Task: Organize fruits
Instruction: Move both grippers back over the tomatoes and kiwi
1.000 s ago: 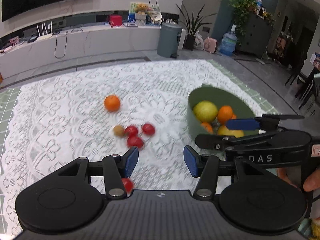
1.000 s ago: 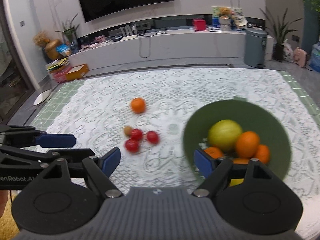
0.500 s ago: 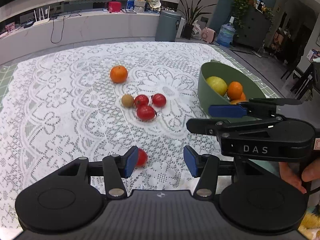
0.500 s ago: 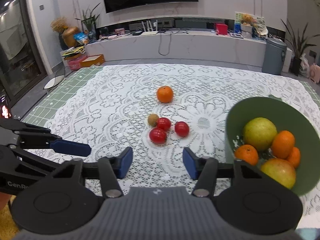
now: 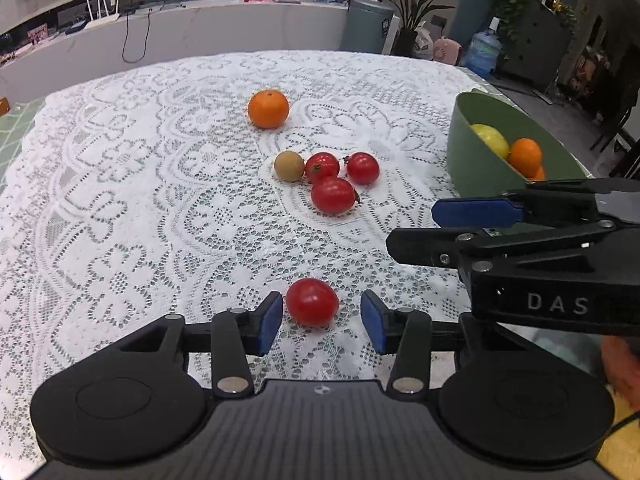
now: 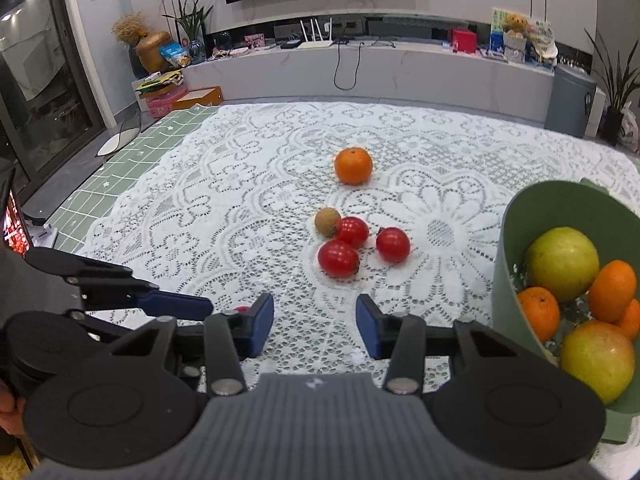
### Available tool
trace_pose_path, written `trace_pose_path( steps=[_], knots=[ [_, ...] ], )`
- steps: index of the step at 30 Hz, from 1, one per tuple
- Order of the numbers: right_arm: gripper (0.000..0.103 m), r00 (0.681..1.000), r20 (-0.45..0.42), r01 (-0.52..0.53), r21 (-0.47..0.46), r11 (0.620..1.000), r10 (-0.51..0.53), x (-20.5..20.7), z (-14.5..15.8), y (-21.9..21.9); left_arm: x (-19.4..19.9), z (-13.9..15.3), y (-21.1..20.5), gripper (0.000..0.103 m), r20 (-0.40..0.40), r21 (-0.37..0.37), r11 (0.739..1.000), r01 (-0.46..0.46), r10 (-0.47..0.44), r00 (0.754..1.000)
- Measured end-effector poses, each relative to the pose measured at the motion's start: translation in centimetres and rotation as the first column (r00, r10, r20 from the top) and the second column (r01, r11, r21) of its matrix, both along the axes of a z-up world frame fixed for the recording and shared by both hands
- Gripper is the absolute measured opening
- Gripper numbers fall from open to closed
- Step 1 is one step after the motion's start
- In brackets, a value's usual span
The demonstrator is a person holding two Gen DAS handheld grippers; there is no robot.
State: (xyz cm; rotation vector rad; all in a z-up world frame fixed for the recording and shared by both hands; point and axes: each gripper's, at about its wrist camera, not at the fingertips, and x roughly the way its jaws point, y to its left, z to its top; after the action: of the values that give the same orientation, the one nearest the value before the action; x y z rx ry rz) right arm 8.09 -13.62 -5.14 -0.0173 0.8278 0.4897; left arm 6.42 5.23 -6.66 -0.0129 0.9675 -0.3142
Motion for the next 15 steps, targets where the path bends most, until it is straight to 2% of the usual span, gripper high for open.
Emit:
trace_pose_path(
  steps=[8,15],
  knots=[
    [0.043,0.999,-0.039,0.002,0.013,1.0,-0.002,1.1,-0.8,0.4,0.6,-0.9,0.2,0.035,-0.038,-0.008,1.0,-0.026,0.025,0.999],
    [0.043,0.999,-0.047,0.003,0.005,1.0,-0.003,1.9,-1.2,1.2,0.7,-0.8,0.7,0.032,-0.03,-0.027,0.998,-0.051,0.05,0.998]
  ],
)
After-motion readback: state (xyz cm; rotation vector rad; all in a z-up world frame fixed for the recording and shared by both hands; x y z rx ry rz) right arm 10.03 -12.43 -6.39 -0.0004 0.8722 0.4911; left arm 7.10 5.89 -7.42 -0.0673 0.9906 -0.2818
